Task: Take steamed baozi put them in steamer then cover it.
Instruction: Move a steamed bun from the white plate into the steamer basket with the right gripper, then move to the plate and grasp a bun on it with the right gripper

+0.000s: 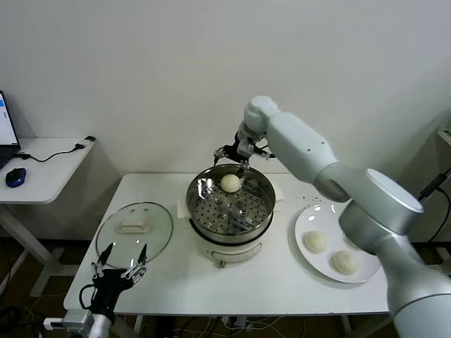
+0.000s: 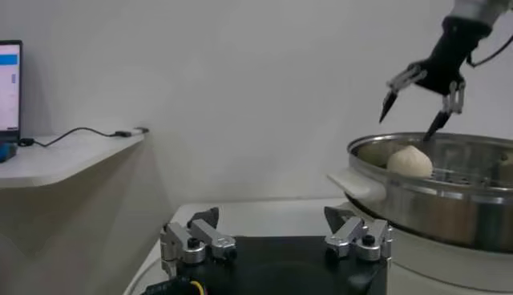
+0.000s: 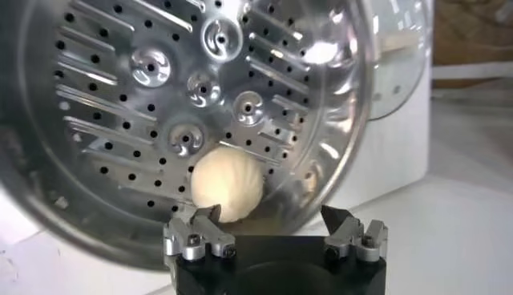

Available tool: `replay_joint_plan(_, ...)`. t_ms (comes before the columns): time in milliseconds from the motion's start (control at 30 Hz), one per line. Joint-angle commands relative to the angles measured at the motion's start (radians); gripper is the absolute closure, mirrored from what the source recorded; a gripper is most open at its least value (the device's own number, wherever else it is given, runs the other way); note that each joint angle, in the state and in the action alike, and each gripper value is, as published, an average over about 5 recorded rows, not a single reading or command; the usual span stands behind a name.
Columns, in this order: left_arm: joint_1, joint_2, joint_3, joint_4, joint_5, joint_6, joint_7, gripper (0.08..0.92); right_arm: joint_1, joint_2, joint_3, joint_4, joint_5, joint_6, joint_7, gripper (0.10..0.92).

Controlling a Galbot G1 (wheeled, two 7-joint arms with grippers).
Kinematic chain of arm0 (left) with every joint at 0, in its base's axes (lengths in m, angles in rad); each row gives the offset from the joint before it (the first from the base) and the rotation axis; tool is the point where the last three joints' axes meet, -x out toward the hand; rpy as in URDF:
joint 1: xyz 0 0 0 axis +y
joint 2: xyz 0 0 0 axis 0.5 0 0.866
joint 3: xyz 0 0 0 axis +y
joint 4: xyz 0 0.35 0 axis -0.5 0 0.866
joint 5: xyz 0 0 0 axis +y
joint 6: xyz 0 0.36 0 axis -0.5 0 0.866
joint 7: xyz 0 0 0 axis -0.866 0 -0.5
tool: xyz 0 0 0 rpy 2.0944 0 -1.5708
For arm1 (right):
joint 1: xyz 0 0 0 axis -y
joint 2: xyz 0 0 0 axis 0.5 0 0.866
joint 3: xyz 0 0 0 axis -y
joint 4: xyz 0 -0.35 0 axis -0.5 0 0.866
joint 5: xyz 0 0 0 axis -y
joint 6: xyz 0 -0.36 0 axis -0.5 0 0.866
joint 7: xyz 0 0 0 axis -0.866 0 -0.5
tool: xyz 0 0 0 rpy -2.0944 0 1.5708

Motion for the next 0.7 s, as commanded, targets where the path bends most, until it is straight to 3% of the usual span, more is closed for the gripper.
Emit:
replay_joint_plan(33, -0.005, 0.003, 0.007, 0.002, -0.002, 0.002, 0.002, 0.177, 0.073, -0.205, -0.101, 0.178, 0.352, 0.003, -0.132, 0.203)
replay_joint_plan(167, -0.004, 0.007, 0.013, 0.002, -0.002, 0.005, 0.005, 0.177, 0.078, -0.340, -0.119, 0.275, 0.433, -0.248, -0.181, 0.203)
replay_joint_plan(367, 0.000, 0.015, 0.016, -0.003, -0.008, 0.011, 0.010, 0.177, 0.075, -0.536, -0.133, 0.487, 0.474, -0.913, -0.218, 0.203)
replay_joint_plan(433, 0.001, 0.019, 0.017, -0.004, -0.009, 0.012, 0.011, 0.177, 0.050, -0.586, -0.098, 0.535, 0.463, -1.067, -0.228, 0.203)
replay_joint_plan(567, -0.001, 0.026, 0.022, -0.004, -0.009, 0.014, 0.015, 0.177, -0.015, -0.668, -0.034, 0.596, 0.457, -1.248, -0.254, 0.203)
replay_joint_plan(700, -0.002, 0.031, 0.029, 0.000, -0.009, 0.014, 0.018, 0.177, -0.087, -0.732, 0.016, 0.638, 0.454, -1.324, -0.247, 0.203)
